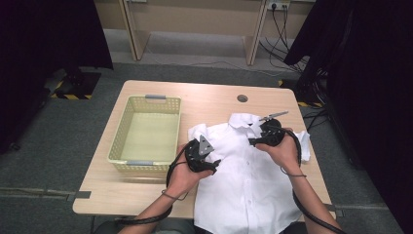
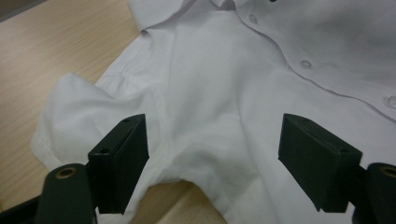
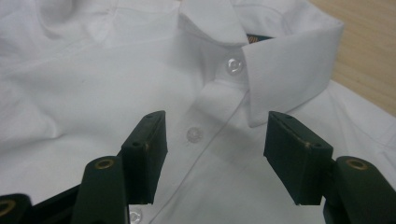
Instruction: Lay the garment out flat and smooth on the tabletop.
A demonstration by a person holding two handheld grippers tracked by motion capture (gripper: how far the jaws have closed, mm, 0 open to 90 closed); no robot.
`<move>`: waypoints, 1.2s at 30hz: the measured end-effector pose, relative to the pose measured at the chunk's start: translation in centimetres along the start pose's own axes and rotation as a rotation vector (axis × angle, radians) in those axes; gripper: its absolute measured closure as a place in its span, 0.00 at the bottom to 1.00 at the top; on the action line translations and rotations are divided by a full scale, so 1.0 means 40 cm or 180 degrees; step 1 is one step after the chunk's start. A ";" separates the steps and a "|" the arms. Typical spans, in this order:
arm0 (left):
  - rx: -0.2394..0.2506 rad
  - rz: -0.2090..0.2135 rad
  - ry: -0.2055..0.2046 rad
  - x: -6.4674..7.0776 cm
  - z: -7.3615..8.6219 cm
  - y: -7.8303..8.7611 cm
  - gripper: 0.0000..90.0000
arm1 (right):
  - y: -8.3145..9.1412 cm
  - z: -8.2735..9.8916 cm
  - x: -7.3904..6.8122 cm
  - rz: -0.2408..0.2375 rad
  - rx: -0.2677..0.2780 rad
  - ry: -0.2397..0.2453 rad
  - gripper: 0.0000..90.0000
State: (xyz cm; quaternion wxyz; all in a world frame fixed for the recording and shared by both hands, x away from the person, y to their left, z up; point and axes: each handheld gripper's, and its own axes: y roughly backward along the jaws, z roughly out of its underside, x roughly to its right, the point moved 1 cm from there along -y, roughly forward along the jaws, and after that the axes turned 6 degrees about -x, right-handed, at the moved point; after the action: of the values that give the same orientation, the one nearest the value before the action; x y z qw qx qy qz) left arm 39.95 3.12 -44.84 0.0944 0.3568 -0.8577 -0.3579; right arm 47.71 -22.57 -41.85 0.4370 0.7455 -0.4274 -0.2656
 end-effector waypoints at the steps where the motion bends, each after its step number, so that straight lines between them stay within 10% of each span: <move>1: -0.0007 -0.0002 0.0011 0.000 0.001 -0.005 0.27 | -0.010 0.001 0.000 -0.0009 -0.0014 -0.0018 0.44; 36: -0.0416 -0.0250 0.0015 -0.024 -0.005 -0.110 0.34 | -0.150 -0.051 0.050 0.0147 -0.0097 -0.0298 0.45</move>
State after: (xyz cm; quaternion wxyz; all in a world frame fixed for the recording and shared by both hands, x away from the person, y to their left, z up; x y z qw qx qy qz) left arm 43.11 1.51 -47.61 0.1054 0.3842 -0.8176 -0.4158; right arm 52.70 -21.92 -46.19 0.4339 0.7154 -0.4604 -0.2966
